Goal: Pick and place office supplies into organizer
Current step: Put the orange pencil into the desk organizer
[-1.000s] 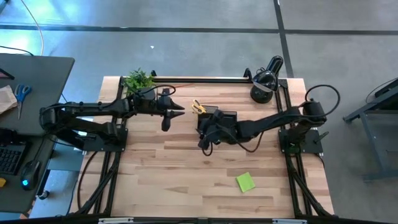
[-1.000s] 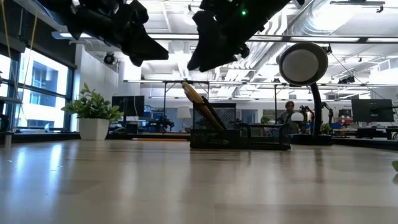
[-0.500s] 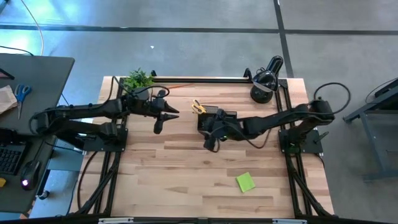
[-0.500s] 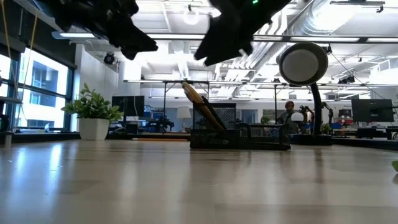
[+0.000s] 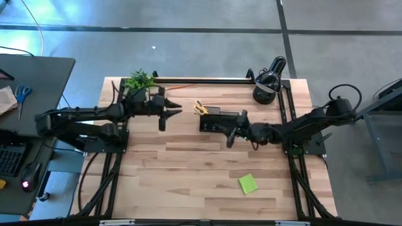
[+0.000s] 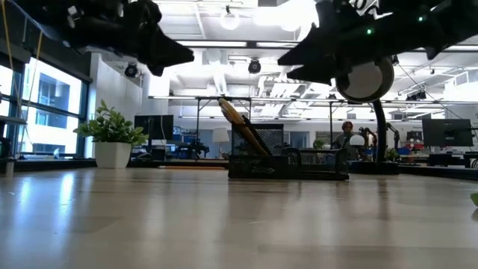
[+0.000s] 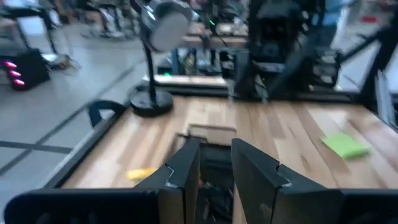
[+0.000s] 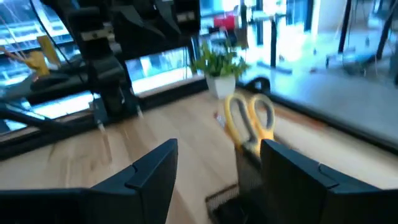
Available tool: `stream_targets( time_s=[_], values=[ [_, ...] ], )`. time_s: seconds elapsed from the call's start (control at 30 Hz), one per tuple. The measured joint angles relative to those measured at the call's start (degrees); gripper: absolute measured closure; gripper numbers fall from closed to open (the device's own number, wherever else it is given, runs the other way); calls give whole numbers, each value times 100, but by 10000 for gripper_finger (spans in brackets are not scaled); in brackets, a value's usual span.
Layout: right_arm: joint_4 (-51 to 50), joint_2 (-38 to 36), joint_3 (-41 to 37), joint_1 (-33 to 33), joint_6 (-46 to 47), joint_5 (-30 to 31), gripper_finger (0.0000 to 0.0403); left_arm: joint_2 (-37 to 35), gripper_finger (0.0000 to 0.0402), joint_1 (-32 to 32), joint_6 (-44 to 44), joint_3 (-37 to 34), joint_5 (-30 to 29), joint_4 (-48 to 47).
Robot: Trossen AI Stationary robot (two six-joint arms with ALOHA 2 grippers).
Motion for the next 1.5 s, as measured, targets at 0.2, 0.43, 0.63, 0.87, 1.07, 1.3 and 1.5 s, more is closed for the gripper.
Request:
stream_targets(
  time_s=[0.2, 0.43, 0.63, 0.87, 1.07, 1.3, 1.5],
  values=[
    [141, -2, 142, -503, -538, -677, 178, 153, 319, 608, -235, 1, -550, 60],
    [-80, 18, 180, -904, -659, -915, 178, 663, 319, 1134, -143, 1, 36, -210],
    [-86, 252, 180, -1283, -850, -925, 178, 1201, 319, 1190, 43, 1, -504, -106],
    [702, 303, 180, -1889, -1589, -1202, 179, 1889, 319, 1523, 122, 745, -812, -789],
    [871, 302, 180, -2450, -1447, -2246, 179, 2584, 319, 1765, 556, 1845, -1202, -2217],
    [771, 302, 180, -2653, -1502, -2433, 179, 3368, 318, 1934, 820, 2772, -1739, -3631],
    [1177, 302, 180, -2920, -1744, -3178, 178, 3899, 303, 1924, 817, 3129, -1728, -3850]
  ],
)
